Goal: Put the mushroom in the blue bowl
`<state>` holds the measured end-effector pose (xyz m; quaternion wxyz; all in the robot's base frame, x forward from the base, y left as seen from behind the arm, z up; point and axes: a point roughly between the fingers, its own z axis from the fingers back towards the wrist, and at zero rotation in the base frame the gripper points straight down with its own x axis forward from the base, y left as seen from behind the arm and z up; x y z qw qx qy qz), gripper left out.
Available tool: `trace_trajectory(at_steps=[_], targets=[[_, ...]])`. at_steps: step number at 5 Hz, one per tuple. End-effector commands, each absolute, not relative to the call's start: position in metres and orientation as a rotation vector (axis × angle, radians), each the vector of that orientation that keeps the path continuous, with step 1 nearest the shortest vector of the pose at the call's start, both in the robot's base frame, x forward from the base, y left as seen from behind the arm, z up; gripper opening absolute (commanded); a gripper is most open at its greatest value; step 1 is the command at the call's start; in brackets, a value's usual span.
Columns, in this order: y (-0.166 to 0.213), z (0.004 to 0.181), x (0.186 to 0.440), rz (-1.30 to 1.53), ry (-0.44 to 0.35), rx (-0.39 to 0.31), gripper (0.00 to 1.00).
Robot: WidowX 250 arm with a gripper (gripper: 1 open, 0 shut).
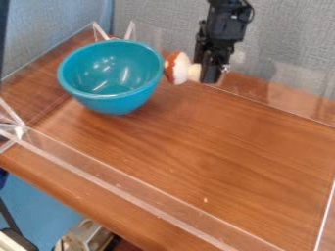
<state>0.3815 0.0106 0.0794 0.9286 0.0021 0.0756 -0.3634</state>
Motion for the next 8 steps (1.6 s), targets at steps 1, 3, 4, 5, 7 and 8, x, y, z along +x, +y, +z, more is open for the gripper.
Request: trace_trajectory(at_steps=[1, 3, 4, 5, 7, 8], targets=[[0.022, 0.113, 0.376, -0.6, 0.058, 0.012, 0.0], [0.05, 0.119, 0.364, -0.521, 0.053, -0.031, 0.0], [0.049, 0.133, 0.365, -0.518, 0.044, -0.042, 0.0], [0.048, 0.145, 0.367, -0.519, 0.037, -0.05, 0.0], [0.073, 0.174, 0.347, -0.498, 0.054, -0.064, 0.0], [0.064, 0.173, 0.335, -0.512, 0.067, -0.063, 0.0]])
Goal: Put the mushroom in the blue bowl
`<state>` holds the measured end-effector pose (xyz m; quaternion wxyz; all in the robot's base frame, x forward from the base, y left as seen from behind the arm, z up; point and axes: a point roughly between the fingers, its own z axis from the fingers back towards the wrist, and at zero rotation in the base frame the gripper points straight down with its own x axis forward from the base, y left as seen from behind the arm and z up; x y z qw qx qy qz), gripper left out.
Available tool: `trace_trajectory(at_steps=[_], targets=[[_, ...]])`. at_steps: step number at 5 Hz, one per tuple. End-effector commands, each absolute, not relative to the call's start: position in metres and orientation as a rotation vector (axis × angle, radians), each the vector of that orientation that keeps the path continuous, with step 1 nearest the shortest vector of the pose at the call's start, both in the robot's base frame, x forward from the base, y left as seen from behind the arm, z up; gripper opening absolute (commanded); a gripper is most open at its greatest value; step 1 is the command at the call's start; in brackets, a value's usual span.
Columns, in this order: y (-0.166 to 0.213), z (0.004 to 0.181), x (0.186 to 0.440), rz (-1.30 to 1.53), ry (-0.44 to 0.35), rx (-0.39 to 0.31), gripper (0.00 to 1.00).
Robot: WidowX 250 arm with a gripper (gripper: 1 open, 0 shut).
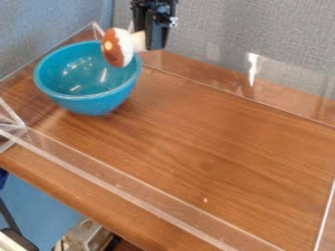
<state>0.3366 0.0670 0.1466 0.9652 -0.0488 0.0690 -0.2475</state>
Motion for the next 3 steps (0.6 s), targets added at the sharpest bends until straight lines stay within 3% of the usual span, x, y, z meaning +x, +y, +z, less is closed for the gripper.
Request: trace_trajectory(at_steps=[1, 3], targets=[[0.054, 0.168, 0.325, -0.528, 0.09, -0.059, 0.0], [0.046, 0.159, 0.314, -0.549, 0.132, -0.051, 0.0]])
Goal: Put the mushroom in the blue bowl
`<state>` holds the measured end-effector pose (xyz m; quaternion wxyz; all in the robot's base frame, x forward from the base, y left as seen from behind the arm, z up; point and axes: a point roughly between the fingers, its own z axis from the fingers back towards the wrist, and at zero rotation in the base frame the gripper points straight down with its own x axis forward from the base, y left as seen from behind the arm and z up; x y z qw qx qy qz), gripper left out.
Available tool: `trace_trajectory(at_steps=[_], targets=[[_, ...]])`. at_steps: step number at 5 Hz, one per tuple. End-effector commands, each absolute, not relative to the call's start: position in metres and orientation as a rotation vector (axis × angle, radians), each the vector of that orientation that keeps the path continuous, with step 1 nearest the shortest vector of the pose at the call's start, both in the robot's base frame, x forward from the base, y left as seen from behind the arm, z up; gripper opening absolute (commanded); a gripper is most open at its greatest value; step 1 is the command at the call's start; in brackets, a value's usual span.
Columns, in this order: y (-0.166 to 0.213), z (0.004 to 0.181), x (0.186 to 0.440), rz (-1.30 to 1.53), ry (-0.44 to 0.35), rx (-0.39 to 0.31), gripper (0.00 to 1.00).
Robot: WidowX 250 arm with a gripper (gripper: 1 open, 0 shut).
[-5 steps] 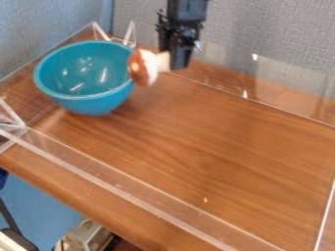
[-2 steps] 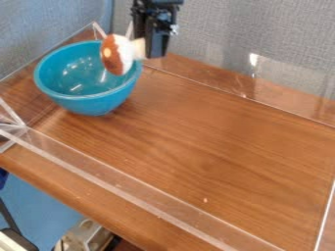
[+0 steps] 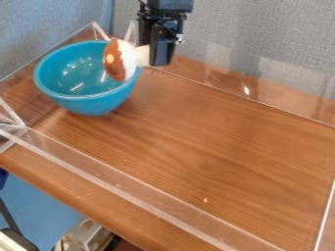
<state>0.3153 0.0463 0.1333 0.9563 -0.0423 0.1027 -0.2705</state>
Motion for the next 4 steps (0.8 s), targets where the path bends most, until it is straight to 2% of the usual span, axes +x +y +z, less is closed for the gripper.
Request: trace_trajectory(at_steps=[1, 2, 4], targets=[[0.048, 0.156, 0.313, -0.533, 0.147, -0.05, 0.0], [0.079, 0.147, 0.313, -0.384, 0.149, -0.072, 0.0], [0.17, 0.136, 0.3, -0.144, 0.164, -0.108, 0.0]])
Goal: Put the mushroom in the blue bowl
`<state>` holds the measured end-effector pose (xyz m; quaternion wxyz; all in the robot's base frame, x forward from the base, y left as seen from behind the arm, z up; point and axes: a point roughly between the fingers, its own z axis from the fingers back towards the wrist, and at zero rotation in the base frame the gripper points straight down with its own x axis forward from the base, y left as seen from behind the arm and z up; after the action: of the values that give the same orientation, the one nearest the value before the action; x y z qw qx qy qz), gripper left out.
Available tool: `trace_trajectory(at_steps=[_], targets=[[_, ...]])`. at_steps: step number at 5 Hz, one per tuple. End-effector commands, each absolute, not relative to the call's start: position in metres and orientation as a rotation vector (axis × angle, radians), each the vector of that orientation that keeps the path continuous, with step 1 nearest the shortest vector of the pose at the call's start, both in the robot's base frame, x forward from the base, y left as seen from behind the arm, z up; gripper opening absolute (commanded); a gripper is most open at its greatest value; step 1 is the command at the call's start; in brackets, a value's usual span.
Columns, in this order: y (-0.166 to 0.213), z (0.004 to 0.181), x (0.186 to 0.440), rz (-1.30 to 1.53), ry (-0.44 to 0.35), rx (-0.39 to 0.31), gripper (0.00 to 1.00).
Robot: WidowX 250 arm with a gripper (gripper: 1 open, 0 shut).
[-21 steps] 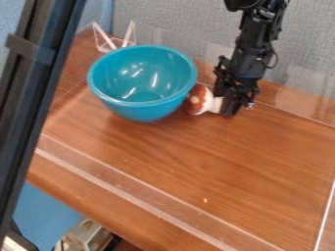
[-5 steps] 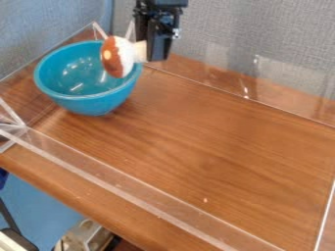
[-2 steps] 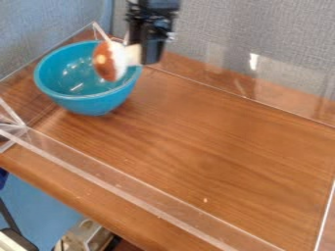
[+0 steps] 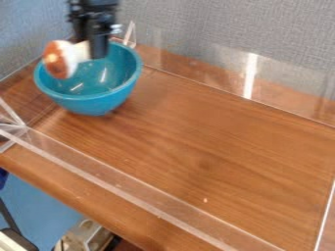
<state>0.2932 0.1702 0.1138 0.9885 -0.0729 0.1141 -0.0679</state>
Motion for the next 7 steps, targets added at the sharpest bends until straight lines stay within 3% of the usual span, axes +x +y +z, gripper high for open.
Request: trace_trajectory(at_steps=[1, 2, 3, 4, 7], targets=[[0.172, 0.12, 0.302, -0.066, 0.182, -0.124, 0.0], [0.169, 0.105, 0.304, -0.003, 0.196, -0.134, 0.0], [0.177, 0.099, 0.297, -0.063, 0.214, -0.128, 1.0], [0.181, 0.102, 0.291, -0.119, 0.22, -0.12, 1.0], [0.179, 0.166, 0.273, -0.154, 0.105, -0.115, 1.0]])
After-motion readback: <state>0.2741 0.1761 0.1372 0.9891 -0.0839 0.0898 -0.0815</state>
